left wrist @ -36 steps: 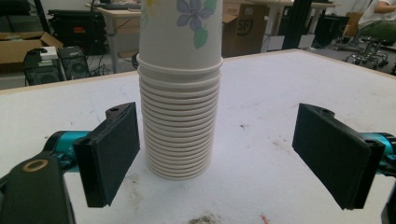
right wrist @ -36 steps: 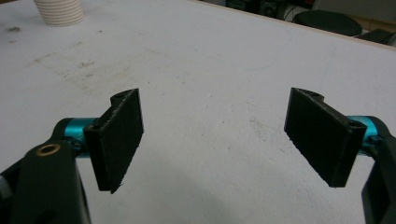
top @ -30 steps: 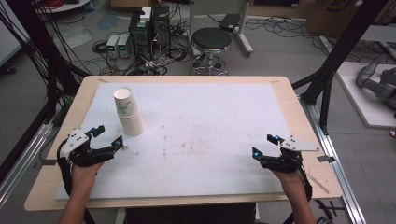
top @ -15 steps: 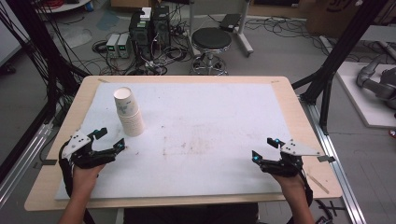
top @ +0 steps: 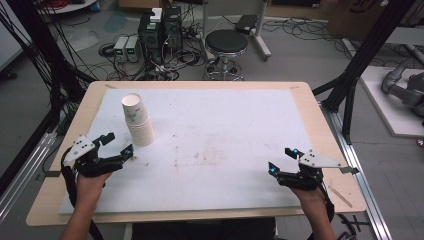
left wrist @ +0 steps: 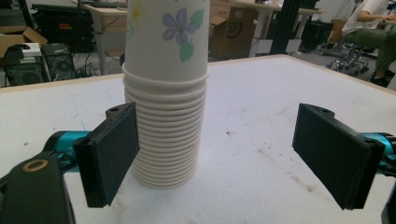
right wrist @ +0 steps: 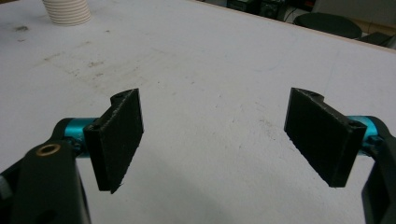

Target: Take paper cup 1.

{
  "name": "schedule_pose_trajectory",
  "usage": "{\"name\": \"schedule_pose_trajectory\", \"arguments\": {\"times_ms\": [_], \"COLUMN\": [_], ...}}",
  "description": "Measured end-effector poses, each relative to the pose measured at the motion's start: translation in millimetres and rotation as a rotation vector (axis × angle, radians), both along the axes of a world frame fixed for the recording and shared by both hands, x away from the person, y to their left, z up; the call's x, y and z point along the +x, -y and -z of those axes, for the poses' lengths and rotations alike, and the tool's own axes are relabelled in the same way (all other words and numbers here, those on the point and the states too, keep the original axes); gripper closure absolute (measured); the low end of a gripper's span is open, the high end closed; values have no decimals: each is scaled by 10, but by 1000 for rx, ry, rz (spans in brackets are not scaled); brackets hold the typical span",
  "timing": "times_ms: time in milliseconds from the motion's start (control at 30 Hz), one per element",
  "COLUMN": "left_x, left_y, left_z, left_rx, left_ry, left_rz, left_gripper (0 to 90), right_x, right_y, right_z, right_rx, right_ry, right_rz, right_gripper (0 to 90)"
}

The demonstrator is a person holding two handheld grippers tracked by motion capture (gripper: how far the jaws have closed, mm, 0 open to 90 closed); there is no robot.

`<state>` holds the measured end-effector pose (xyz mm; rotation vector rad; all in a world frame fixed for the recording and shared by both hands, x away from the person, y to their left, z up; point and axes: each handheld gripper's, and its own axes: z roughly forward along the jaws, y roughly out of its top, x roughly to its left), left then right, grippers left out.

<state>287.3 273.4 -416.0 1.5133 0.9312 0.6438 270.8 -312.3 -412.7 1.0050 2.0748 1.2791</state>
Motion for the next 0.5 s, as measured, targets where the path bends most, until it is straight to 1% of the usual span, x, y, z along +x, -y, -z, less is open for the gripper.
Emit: {"name": "schedule_pose_trajectory", "arguments": {"times_ms": [133,167,200,233,267,367,400,433,467,500], "left_x": [25,33,53,53,68,120,160,160,206,231], "left_y": [-1,2,1,1,0,0,3,3,8,8], "left_z": [-65,-85,-138,-138,-169,-288,-372,-372,-459,-501], "left_rx": [0,-3,1,1,3,15,21,21,33,37], "left_ry": [5,5,-2,-2,-4,-1,7,7,16,20], "left_rz": [4,5,10,10,15,18,16,16,18,17], "left_gripper": [148,148,148,148,148,148,148,148,148,148], "right_x": [25,34,45,45,53,75,89,89,102,106], "right_y": [-22,-21,-19,-19,-15,-9,-14,-14,-18,-20], "right_z": [-22,-29,-31,-31,-25,-12,-8,-8,-2,0], "right_rx": [-2,-2,3,3,6,11,13,13,8,8], "right_ry": [-2,6,1,1,1,-7,-10,-10,-7,-10], "right_rz": [-8,-9,-5,-5,-4,-3,-7,-7,-14,-18], "right_gripper": [201,201,200,200,201,201,201,201,201,200]}}
